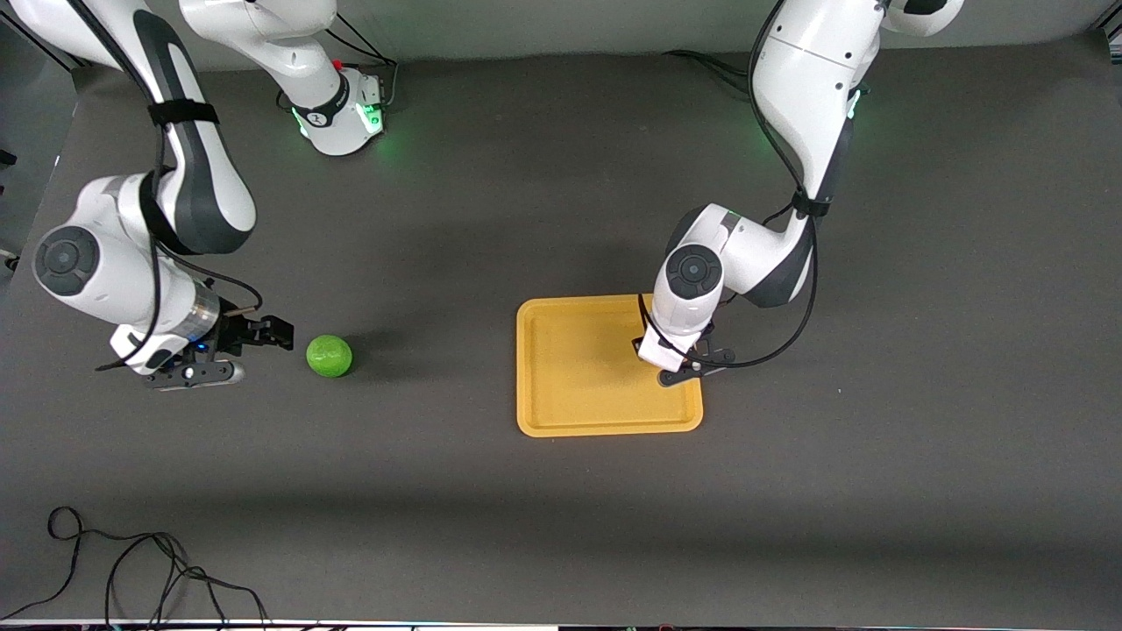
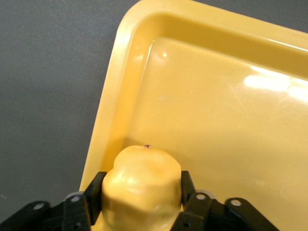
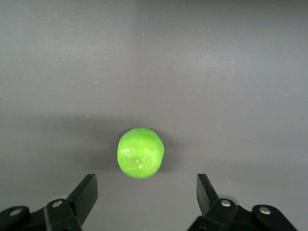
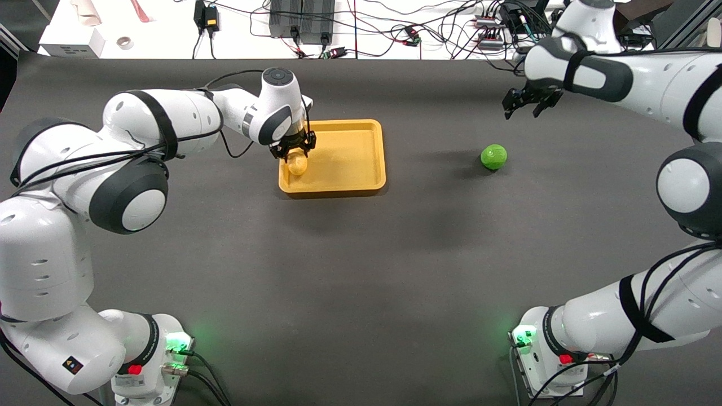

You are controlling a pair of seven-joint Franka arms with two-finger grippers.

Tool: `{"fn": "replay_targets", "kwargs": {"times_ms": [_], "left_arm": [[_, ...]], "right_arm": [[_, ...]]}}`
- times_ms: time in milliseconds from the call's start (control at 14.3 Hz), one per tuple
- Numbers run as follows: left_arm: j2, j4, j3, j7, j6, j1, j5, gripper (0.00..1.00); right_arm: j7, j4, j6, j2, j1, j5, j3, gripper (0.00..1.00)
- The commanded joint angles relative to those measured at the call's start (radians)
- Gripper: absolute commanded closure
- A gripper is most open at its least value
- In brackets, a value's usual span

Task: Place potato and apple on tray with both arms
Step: 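Carry the potato onto the tray while the right gripper reaches the apple, then grasp the green apple with the right gripper while the left gripper withdraws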

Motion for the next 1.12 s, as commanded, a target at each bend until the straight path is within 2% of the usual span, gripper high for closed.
{"fn": "replay_targets", "kwargs": {"times_ms": [0,210,350,490,631,1051], "left_arm": [[-0.004,0.015,0.017,-0.024,-0.007,-0.024,0.005,0.00],[-0.009,0.016,0.017,-0.025,-0.013,-0.027,0.005,0.00],[-0.029,0.031,0.020,-0.018,-0.046,-0.013,0.005,0.00],[-0.058,0.062,0.026,0.002,-0.139,0.003,0.007,0.00],[-0.111,0.100,0.025,0.094,-0.270,0.065,0.007,0.00],[-0.355,0.093,0.025,0.532,-0.556,0.270,0.005,0.00]], "right_arm": [[-0.003,-0.060,0.110,0.041,0.021,0.027,-0.004,0.08],[-0.010,-0.094,0.150,0.091,0.057,0.027,-0.006,0.08],[-0.013,-0.140,0.225,0.114,0.060,0.024,-0.006,0.08],[-0.015,-0.143,0.240,0.133,0.060,0.024,-0.007,0.08],[-0.013,-0.143,0.240,0.133,0.060,0.020,-0.007,0.08],[-0.013,-0.145,0.258,0.171,0.061,0.015,-0.009,0.08]]}}
